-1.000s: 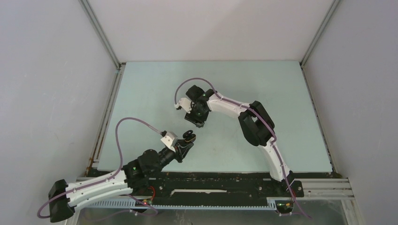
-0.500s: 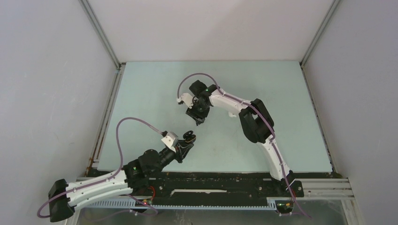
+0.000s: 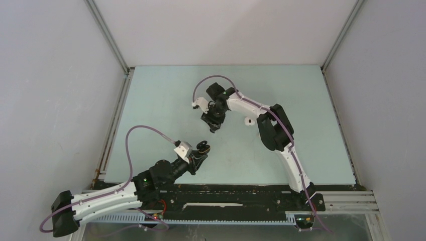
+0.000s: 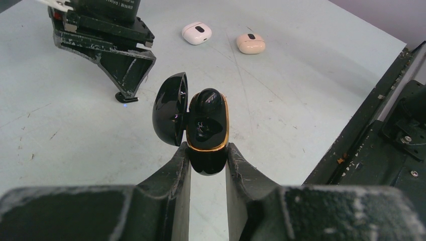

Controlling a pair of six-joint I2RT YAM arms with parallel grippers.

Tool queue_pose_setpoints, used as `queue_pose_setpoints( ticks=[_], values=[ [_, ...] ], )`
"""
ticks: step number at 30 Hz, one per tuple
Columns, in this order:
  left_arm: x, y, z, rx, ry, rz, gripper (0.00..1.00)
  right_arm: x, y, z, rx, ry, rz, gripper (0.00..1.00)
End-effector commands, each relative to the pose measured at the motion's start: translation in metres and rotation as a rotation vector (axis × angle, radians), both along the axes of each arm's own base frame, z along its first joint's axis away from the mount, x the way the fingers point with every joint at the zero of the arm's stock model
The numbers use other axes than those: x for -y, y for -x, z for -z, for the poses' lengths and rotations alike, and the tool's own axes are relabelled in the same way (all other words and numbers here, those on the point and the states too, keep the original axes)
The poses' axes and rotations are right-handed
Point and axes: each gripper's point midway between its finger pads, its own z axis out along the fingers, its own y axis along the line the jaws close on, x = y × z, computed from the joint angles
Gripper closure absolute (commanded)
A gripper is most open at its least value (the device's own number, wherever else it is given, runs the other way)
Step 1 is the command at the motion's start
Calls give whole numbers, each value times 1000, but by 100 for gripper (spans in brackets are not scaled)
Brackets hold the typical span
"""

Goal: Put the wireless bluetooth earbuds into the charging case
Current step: Rotate the left earbud at the center of the board.

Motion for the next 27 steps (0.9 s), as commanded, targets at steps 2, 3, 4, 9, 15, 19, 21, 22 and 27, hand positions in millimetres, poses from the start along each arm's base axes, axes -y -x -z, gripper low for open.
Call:
queue_pose_setpoints(
  ticks=[2, 3, 4, 9, 15, 19, 21, 22, 27],
  values=[
    [5, -1, -30, 37, 68, 8, 100, -6, 19, 17, -3, 71, -68, 54],
    [5, 0, -31, 38, 71, 10, 100, -7, 21, 17, -1, 74, -73, 54],
    [5, 0, -30, 37, 69, 9, 100, -8, 22, 17, 2, 77, -76, 54],
    [4, 0, -28, 38, 70, 6, 100, -13, 22, 16, 35, 90, -87, 54],
    [3, 0, -27, 35, 69, 6, 100, -11, 22, 8, 46, 93, -82, 54],
    [3, 0, -26, 35, 67, 4, 100, -9, 4, -23, 85, 20, -32, 53],
    [3, 0, -26, 35, 67, 4, 100, -7, -5, -31, 99, -2, -5, 52],
    [4, 0, -26, 35, 65, 5, 100, -5, -8, -33, 102, -7, 7, 52],
    [6, 0, -26, 33, 63, 10, 100, 2, -15, -29, 79, -14, 43, 52]
  ],
)
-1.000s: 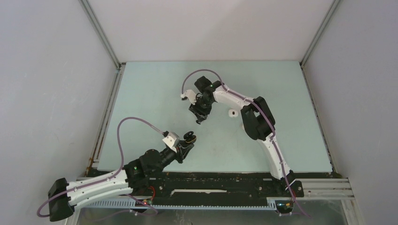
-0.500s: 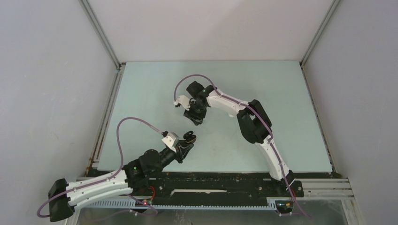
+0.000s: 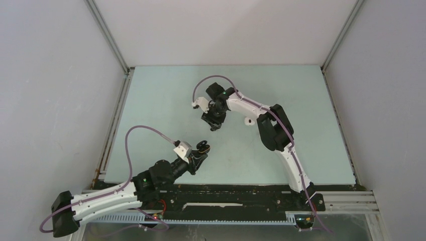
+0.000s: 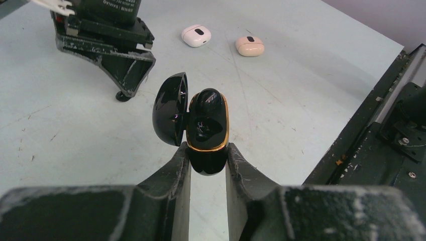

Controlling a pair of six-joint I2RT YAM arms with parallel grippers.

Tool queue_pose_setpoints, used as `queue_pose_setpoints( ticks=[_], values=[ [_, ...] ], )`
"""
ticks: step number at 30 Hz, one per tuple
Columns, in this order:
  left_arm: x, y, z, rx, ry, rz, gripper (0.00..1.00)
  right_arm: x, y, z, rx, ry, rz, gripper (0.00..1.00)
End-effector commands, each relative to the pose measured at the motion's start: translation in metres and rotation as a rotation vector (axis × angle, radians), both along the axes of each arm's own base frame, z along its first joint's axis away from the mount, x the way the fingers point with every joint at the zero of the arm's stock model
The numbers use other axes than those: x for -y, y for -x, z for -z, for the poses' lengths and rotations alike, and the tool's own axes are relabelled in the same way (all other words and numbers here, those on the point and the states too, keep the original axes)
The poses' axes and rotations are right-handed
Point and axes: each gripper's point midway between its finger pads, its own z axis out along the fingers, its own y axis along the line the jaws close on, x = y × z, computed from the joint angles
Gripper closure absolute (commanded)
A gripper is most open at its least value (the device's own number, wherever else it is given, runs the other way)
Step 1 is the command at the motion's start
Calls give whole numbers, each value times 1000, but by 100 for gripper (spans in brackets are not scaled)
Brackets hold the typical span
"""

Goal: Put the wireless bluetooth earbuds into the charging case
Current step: Rotate the left earbud at the center of the board.

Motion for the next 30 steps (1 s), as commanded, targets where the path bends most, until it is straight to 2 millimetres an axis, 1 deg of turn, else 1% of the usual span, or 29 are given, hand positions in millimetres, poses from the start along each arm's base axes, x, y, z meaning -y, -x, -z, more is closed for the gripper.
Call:
queue_pose_setpoints(
  ticks=[1, 4, 8, 14, 18, 23, 30],
  values=[
    [6, 0, -22, 26, 49, 12, 100, 3, -13, -26, 27, -51, 48, 52],
    [6, 0, -23, 27, 53, 12, 100, 7, -17, -21, 36, -33, 59, 52],
    [7, 0, -23, 27, 55, 16, 100, 7, -14, -16, 26, -28, 46, 52],
    [7, 1, -23, 25, 51, 20, 100, 7, -21, -22, 59, -31, 56, 52],
    [8, 1, -25, 27, 52, 22, 100, 5, -23, -32, 69, -56, 56, 53],
    [10, 1, -23, 22, 41, 30, 100, -1, -30, -36, 96, -74, 67, 53],
    [11, 2, -24, 21, 45, 35, 100, -3, -41, -22, 114, -37, 80, 52]
  ],
)
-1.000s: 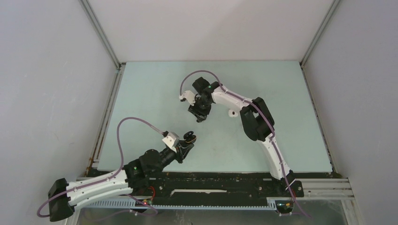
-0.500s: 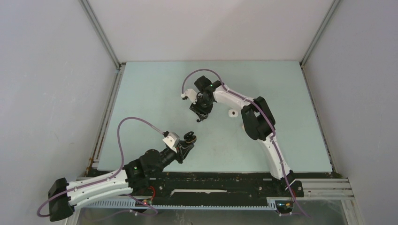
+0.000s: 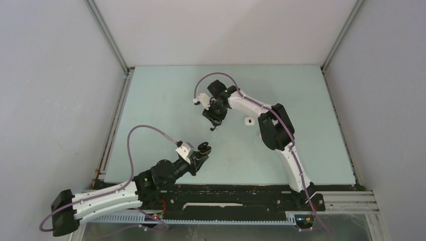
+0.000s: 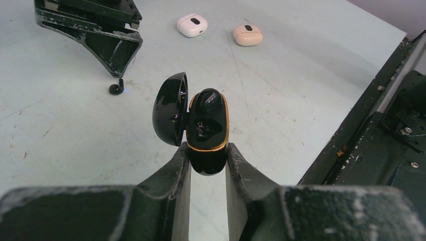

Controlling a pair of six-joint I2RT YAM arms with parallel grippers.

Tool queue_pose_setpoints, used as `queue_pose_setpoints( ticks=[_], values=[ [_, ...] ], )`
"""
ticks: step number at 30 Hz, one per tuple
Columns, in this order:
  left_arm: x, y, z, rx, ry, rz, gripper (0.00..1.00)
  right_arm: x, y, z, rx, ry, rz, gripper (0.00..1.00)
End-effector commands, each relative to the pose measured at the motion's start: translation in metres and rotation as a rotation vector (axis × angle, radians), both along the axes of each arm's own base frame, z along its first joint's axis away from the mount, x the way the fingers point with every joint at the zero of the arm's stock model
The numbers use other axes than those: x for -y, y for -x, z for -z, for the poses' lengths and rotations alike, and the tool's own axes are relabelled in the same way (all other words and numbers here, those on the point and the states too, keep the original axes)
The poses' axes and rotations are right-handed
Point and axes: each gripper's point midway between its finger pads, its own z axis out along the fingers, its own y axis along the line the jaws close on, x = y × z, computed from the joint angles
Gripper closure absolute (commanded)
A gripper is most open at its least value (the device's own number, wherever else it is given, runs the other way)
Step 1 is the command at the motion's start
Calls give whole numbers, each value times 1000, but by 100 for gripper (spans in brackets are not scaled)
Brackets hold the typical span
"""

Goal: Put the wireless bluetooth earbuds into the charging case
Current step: Rotate the left earbud at the center of the board.

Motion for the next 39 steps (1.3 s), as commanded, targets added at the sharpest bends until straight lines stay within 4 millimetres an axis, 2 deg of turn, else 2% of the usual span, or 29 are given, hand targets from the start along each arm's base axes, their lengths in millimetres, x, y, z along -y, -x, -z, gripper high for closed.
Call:
queue_pose_setpoints(
  ticks=[1, 9, 14, 18, 24, 32, 39],
  values=[
    [8, 0, -33, 38, 79, 17, 100, -11, -19, -16, 80, -18, 20, 52],
    [9, 0, -33, 37, 75, 18, 100, -12, -15, -3, 77, 13, 5, 52],
    [9, 0, -33, 38, 72, 19, 100, -17, -5, 13, 78, 62, -31, 51],
    [7, 0, -35, 40, 80, 15, 100, -12, 6, 22, 54, 104, -49, 51],
    [2, -2, -35, 54, 79, -4, 100, 1, 23, 15, 30, 92, -48, 51],
    [8, -1, -33, 51, 58, 18, 100, 2, 35, 23, -1, 110, -63, 51],
    [5, -1, -34, 57, 72, 8, 100, 7, 45, 20, -33, 117, -54, 50]
  ],
)
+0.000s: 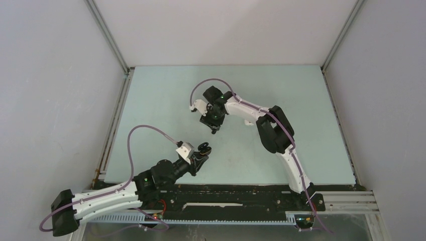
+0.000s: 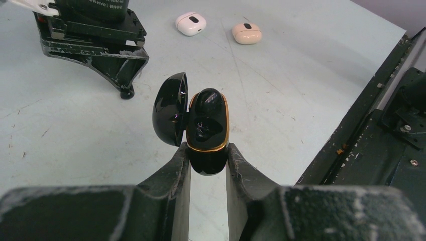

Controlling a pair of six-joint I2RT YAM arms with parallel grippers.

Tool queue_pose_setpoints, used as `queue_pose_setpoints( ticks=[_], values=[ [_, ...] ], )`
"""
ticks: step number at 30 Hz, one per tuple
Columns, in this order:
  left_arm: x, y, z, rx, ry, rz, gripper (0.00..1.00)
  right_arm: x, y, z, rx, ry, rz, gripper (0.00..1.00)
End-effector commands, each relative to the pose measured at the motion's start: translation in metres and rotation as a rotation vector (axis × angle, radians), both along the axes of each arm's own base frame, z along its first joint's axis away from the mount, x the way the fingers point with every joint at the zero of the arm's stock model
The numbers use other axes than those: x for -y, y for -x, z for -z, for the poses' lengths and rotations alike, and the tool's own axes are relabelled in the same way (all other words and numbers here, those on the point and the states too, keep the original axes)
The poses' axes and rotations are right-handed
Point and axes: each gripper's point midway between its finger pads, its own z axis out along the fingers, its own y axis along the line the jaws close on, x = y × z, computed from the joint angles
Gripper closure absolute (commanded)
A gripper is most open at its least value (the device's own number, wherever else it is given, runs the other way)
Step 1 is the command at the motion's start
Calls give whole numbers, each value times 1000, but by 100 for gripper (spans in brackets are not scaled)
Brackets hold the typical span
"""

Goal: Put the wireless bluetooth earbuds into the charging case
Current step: Rotate the left earbud at the center of the board.

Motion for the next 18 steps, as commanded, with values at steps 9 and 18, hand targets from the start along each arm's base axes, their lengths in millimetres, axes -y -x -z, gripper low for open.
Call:
queue_pose_setpoints(
  ticks=[9, 18],
  values=[
    [4, -2, -37, 60, 81, 1, 100, 32, 40, 14, -128, 113, 44, 50],
    [2, -2, -41, 76, 102, -3, 100, 54, 58, 19, -174, 150, 119, 49]
  ],
)
